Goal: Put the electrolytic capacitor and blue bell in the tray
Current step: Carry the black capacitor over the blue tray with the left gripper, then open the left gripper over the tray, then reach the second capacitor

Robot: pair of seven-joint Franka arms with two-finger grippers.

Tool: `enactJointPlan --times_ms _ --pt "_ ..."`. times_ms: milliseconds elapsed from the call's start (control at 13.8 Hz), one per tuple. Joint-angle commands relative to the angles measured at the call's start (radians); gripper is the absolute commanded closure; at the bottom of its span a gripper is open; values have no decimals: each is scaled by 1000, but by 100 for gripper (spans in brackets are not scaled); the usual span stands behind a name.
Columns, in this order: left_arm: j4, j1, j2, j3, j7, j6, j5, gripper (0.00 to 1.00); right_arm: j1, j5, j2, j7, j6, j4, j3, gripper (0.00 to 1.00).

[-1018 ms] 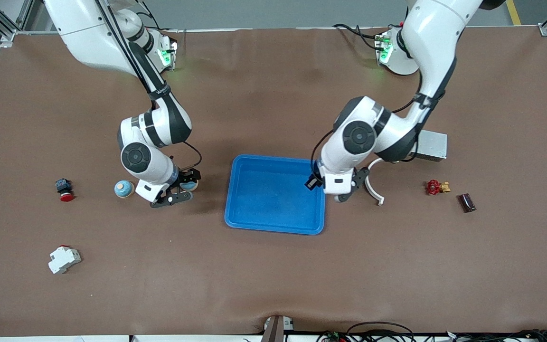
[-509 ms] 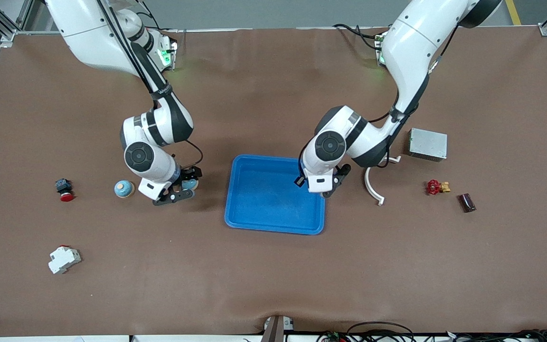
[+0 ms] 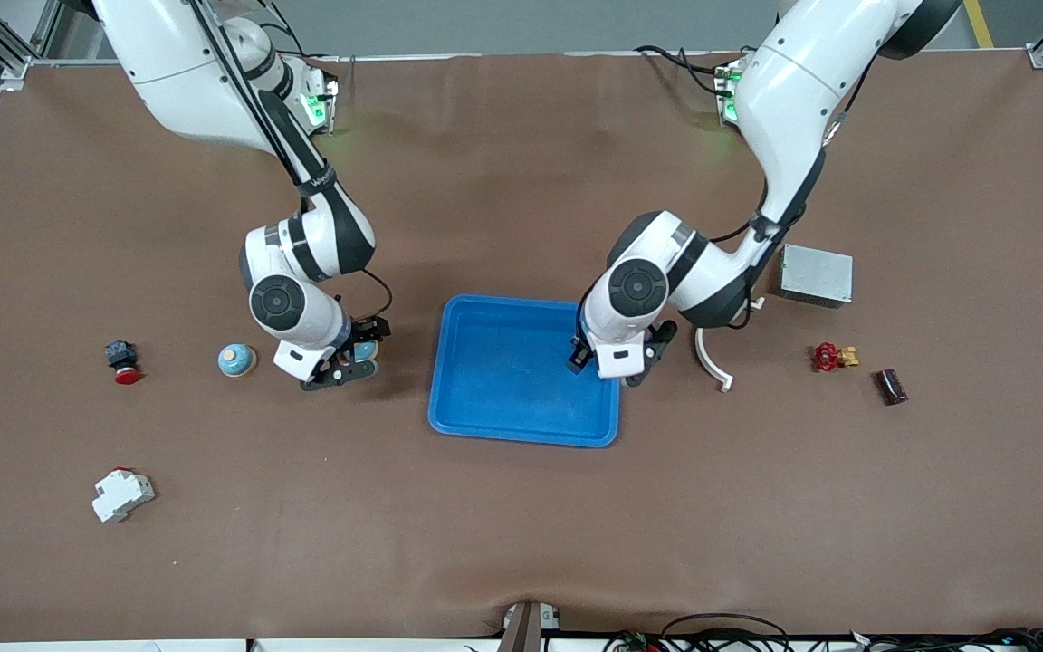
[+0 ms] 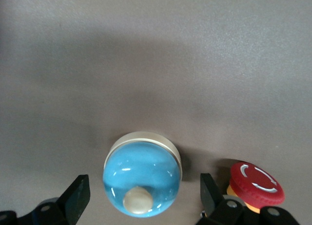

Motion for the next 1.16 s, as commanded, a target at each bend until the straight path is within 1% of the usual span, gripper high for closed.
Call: enactJointPlan --times_ms 0,73,218,291,364,436,509,582,655,727,800,945,1018,1091 --pt "-17 67 -144 -1 14 -77 26 0 4 11 14 -14 24 -1 0 0" --pt "-15 101 -174 -1 52 -94 27 0 4 11 14 -14 28 -2 0 0" --pt "-26 193 -223 -1 211 -156 29 0 5 11 14 -14 28 -1 0 0" --pt "-32 249 -234 -1 310 -187 30 0 4 11 14 -14 28 -1 0 4" --pt "-47 308 -247 -1 410 -209 33 0 5 11 14 -14 28 -1 0 17" --pt "-54 372 -247 -1 499 -218 39 0 5 11 14 -14 26 -1 0 33" --pt "-75 433 -247 -1 599 -220 71 0 5 11 14 -14 25 -1 0 51" --pt "-96 484 -241 -2 689 -212 113 0 5 10 14 -17 23 -1 0 66" --pt "-119 533 -238 -2 760 -197 152 0 5 10 14 -17 23 1 0 79" --pt "-150 590 -238 -7 820 -160 159 0 7 10 14 -17 21 1 0 88" --pt "-187 647 -238 -12 889 -113 162 0 7 10 14 -17 18 3 0 91" --pt "-245 718 -223 -10 1048 -4 165 0 10 10 11 -16 11 6 0 91" --pt "-255 754 -200 -10 1121 50 167 13 11 10 7 -12 0 7 1 91" --pt "-255 781 -168 -9 1193 96 168 20 14 10 1 -3 -18 10 1 91"
